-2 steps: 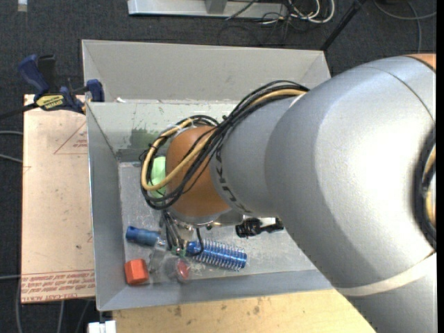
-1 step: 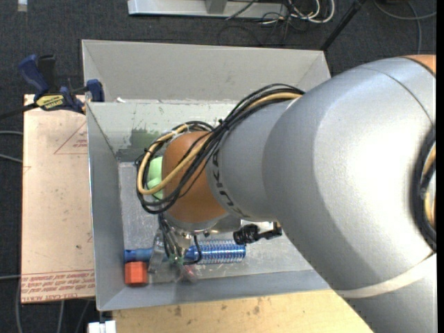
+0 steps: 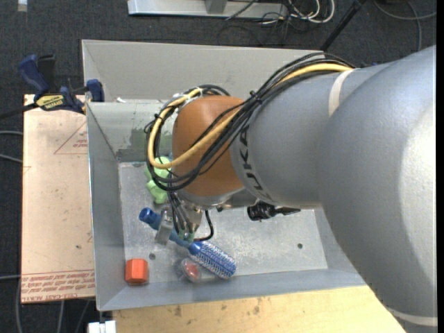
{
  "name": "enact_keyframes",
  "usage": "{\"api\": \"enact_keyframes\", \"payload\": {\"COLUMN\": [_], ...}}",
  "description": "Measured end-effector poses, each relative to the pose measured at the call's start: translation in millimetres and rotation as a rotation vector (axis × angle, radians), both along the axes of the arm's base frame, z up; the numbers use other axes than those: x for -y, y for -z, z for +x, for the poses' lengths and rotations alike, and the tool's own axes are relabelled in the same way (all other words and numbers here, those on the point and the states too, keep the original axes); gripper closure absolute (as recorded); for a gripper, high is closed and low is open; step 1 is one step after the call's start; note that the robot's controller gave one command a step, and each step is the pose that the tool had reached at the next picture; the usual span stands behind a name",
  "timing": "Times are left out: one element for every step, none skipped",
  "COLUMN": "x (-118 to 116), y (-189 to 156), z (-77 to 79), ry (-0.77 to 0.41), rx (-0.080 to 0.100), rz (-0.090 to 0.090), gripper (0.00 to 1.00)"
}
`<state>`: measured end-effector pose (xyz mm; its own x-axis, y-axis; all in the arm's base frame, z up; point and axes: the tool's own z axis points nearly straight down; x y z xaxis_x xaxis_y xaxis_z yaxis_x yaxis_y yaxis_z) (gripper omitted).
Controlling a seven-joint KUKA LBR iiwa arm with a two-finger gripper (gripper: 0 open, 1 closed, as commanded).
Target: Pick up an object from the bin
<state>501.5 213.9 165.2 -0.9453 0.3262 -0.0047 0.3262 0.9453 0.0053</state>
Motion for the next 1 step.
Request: {"api": "enact_keyframes", "payload": {"x": [-0.7], "y": [-24.6], "z": [0.6], "ry": [-0.003], "rx": [-0.003], "rz": [-0.002], "gripper": [1.00]}}
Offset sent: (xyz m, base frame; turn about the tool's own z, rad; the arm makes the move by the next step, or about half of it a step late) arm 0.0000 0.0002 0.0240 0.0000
